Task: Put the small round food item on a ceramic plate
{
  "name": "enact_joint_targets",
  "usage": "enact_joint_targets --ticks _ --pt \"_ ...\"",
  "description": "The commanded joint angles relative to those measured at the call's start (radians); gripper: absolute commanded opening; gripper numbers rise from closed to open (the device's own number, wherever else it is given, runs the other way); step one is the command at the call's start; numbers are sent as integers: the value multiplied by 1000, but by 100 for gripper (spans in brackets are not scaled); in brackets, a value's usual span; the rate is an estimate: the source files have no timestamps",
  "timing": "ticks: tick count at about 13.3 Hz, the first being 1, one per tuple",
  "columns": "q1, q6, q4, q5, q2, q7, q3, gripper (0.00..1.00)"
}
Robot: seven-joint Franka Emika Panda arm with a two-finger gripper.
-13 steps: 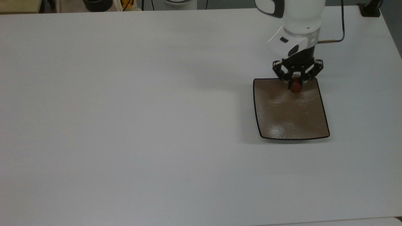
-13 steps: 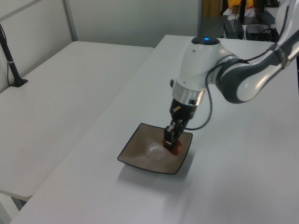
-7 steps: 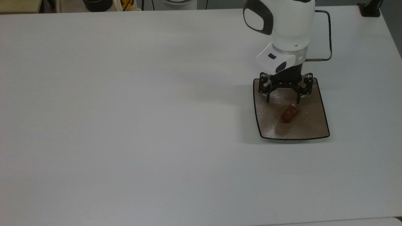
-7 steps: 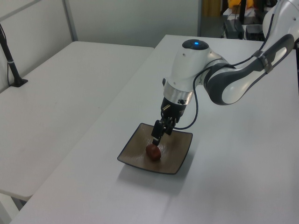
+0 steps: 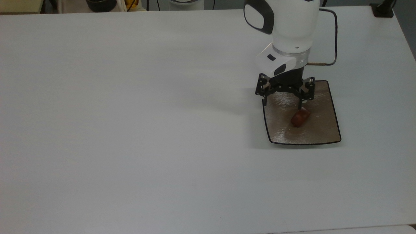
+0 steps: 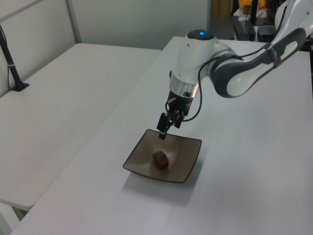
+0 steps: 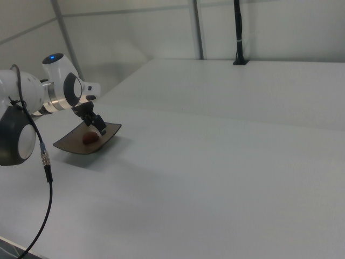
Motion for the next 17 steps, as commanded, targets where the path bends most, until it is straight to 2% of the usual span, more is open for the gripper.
enact_joint_targets --ticks 1,3,5,7,11,13,15,17 --pt "-5 -161 -78 88 -120 -163 2 100" --pt "-24 -359 -77 171 -180 -319 -4 100" --pt "-28 -497 -109 213 -258 -424 -27 100" --pt "-25 -554 -176 217 -334 -467 -56 100" --pt "-15 -544 -261 221 -451 -470 -173 100" --pt "-15 -544 -270 282 -499 -504 -245 100" --pt "-15 -544 -291 351 -554 -600 -312 100" --pt "-18 -542 -290 366 -567 -612 -352 100"
